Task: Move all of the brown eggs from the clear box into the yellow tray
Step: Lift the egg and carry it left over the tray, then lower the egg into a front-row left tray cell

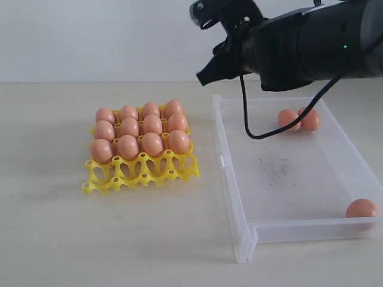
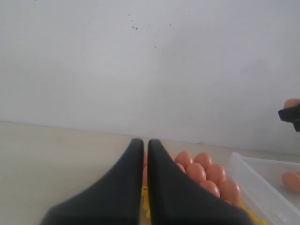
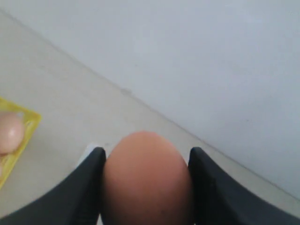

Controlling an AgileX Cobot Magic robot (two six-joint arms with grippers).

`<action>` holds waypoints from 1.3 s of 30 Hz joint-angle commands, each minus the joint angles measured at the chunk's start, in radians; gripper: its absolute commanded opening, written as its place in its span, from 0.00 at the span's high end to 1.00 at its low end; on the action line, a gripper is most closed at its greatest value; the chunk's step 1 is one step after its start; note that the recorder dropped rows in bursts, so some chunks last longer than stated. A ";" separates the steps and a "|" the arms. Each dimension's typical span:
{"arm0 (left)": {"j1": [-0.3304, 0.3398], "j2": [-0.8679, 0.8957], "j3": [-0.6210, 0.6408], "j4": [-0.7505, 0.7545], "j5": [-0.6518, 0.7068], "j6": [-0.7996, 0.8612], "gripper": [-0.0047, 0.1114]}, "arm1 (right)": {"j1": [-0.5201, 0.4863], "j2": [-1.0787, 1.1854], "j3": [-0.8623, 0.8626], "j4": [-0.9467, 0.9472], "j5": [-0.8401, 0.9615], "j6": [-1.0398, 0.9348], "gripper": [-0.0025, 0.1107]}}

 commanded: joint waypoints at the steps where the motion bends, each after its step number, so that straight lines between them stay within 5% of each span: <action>1: -0.006 -0.003 -0.003 -0.009 -0.016 -0.007 0.93 | 0.001 -0.081 0.050 -0.390 -0.083 0.570 0.98; 6: -0.006 -0.003 -0.003 -0.009 -0.016 -0.007 0.93 | 0.001 -0.170 0.240 -1.116 -0.073 1.403 0.98; 10: -0.006 -0.003 -0.003 -0.009 -0.016 -0.007 0.93 | 0.001 -0.122 0.425 -1.664 -0.493 1.851 0.98; 26: -0.006 -0.003 -0.003 -0.009 -0.016 -0.007 0.93 | 0.001 0.374 -0.013 -2.361 -0.539 2.334 0.98; 39: -0.006 -0.003 -0.003 -0.009 -0.016 -0.007 0.93 | 0.001 0.593 -0.210 -2.411 -0.541 2.469 0.98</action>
